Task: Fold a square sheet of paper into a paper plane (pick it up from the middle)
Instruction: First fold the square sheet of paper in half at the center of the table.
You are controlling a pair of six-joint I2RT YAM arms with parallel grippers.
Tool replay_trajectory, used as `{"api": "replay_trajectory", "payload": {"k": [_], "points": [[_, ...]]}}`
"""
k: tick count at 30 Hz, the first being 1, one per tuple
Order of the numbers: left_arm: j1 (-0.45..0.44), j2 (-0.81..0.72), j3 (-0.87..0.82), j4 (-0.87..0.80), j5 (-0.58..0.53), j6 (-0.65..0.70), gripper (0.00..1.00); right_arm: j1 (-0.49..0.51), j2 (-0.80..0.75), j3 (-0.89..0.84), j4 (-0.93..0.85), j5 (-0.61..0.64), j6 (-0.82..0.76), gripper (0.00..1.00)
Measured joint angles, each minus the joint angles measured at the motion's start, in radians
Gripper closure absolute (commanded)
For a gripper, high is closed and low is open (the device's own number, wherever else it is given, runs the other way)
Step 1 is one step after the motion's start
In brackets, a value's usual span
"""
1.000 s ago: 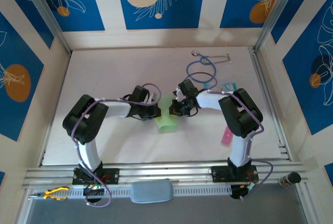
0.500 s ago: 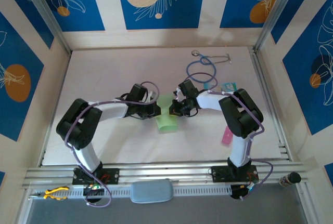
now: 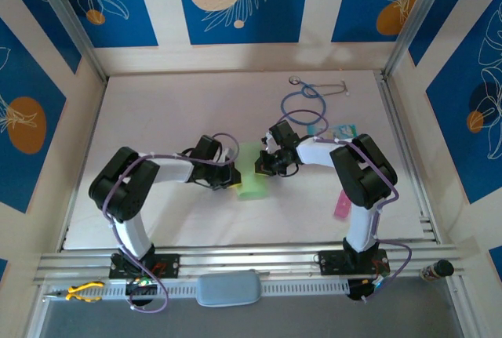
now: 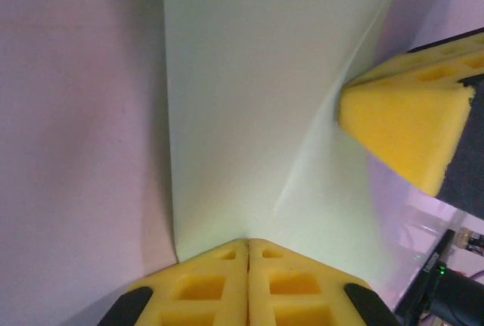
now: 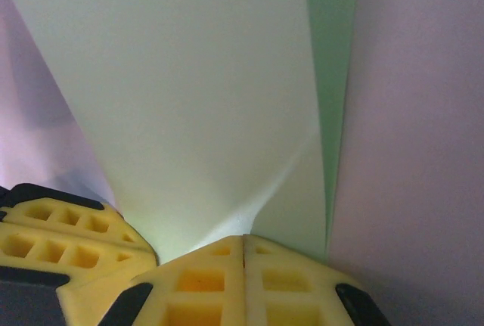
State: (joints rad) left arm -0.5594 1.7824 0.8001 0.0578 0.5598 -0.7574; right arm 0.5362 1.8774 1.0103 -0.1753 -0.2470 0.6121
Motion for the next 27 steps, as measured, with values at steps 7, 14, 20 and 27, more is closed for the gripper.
{"api": "replay_trajectory", "payload": {"k": [7, 14, 20, 27], "points": [[-0.001, -0.007, -0.009, 0.013, -0.003, 0.007, 1.0, 0.0, -0.002, -0.006, 0.008, 0.0, 0.008, 1.0], [-0.002, -0.057, -0.008, -0.027, -0.016, -0.006, 1.0, 0.0, -0.003, -0.006, 0.008, 0.003, 0.011, 1.0], [-0.013, -0.089, -0.02, 0.025, 0.013, -0.06, 1.0, 0.001, -0.003, -0.007, 0.01, 0.004, 0.018, 1.0], [-0.02, -0.071, -0.082, 0.076, 0.033, -0.091, 1.0, 0.001, -0.003, -0.007, 0.01, 0.004, 0.018, 1.0]]}}
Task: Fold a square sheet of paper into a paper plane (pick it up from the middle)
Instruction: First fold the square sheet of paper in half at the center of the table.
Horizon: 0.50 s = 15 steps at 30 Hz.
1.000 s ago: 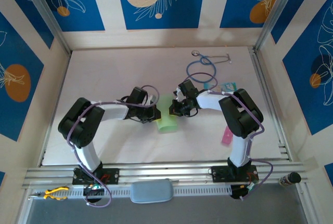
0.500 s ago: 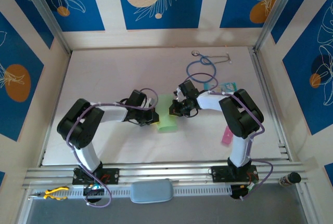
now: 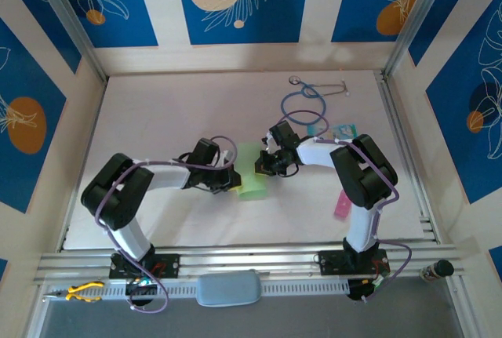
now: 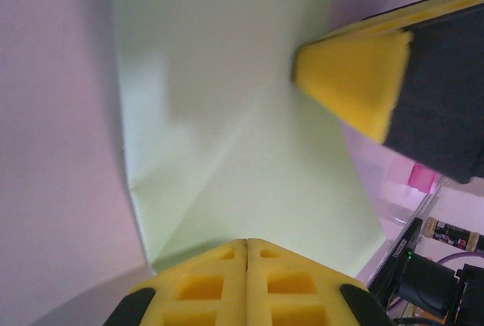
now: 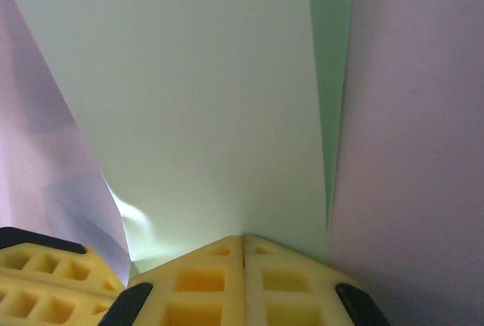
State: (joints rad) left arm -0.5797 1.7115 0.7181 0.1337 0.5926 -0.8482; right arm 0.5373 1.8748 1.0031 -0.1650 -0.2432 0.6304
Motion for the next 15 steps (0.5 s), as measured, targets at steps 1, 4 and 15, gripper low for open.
{"api": "replay_trajectory", "payload": {"k": [1, 4, 15], "points": [[0.0, 0.006, -0.01, 0.008, 0.002, -0.001, 1.0, 0.0, 0.0, 0.0, 0.0, 0.0, 0.0, 1.0], [0.0, 0.011, -0.039, 0.031, 0.002, -0.003, 1.0, 0.0, 0.0, 0.0, 0.001, 0.0, 0.003, 1.0], [-0.002, -0.071, -0.06, -0.037, -0.017, 0.042, 1.0, 0.002, -0.002, -0.003, 0.004, 0.003, 0.003, 1.0]]}}
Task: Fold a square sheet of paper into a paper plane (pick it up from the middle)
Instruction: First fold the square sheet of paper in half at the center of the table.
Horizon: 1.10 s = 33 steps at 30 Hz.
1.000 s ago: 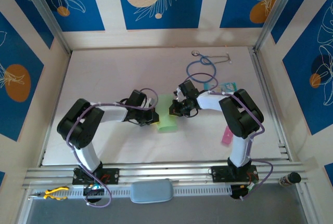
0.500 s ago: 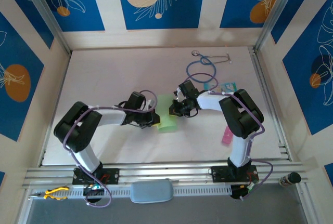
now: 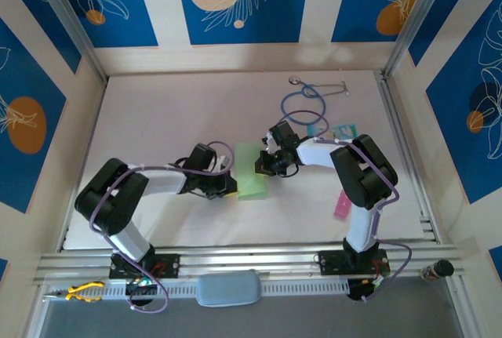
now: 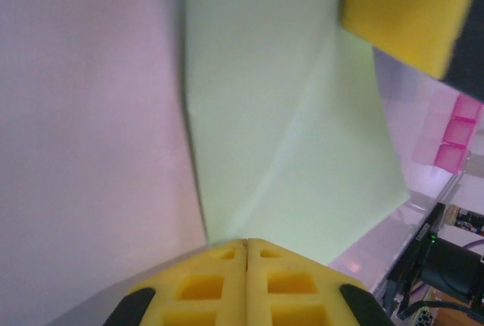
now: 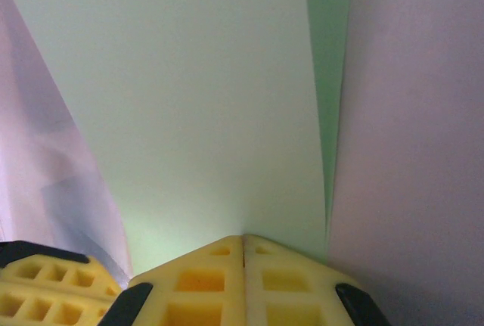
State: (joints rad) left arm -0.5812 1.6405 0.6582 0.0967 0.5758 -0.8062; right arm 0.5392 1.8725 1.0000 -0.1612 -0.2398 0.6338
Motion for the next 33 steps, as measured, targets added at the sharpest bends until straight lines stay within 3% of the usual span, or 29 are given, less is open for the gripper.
{"api": "replay_trajectory", "payload": {"k": [6, 13, 19, 33], "points": [[-0.001, -0.019, 0.012, 0.045, 0.005, -0.034, 1.0, 0.001, -0.001, 0.0, 0.0, 0.003, 0.0, 1.0], [-0.035, 0.069, 0.043, 0.121, 0.037, -0.069, 1.0, 0.002, -0.001, 0.0, 0.0, 0.004, 0.0, 1.0], [-0.042, 0.079, -0.016, 0.141, 0.041, -0.068, 1.0, 0.002, -0.002, -0.001, 0.0, 0.004, 0.0, 1.0], [-0.042, -0.005, -0.117, 0.16, 0.041, -0.021, 1.0, 0.004, -0.005, -0.011, 0.013, 0.007, 0.001, 1.0]]}}
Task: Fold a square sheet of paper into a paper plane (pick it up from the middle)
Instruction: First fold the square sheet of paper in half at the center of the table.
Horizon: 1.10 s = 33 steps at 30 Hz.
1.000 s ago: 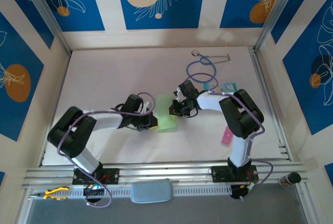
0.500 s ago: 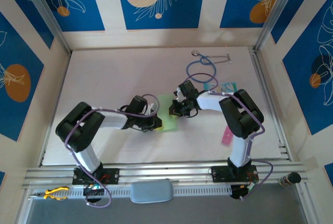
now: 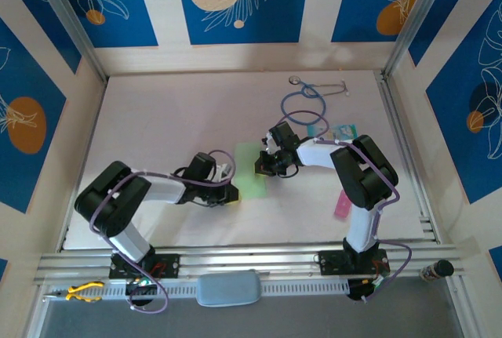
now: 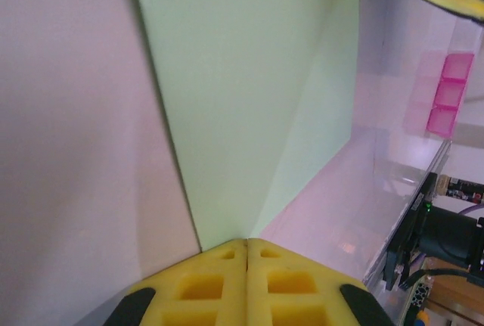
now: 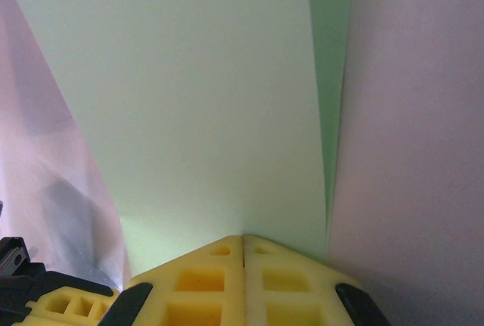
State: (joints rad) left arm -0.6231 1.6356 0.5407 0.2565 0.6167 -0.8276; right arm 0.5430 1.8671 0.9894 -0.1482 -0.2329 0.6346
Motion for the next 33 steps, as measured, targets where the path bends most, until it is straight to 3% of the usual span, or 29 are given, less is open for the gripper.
{"api": "replay_trajectory", "payload": {"k": [6, 10, 18, 33], "points": [[0.003, -0.093, 0.002, -0.096, -0.004, 0.007, 1.0, 0.0, -0.001, -0.003, 0.003, 0.0, -0.001, 1.0], [0.032, -0.114, 0.106, -0.163, -0.018, 0.034, 1.0, 0.0, -0.001, -0.002, 0.003, -0.001, -0.002, 1.0], [0.125, 0.056, 0.337, -0.164, -0.019, 0.07, 1.0, 0.0, 0.002, 0.013, -0.02, -0.001, -0.02, 1.0], [0.141, 0.253, 0.364, -0.143, -0.01, 0.131, 1.0, 0.0, 0.009, 0.026, -0.04, -0.003, -0.032, 1.0]]}}
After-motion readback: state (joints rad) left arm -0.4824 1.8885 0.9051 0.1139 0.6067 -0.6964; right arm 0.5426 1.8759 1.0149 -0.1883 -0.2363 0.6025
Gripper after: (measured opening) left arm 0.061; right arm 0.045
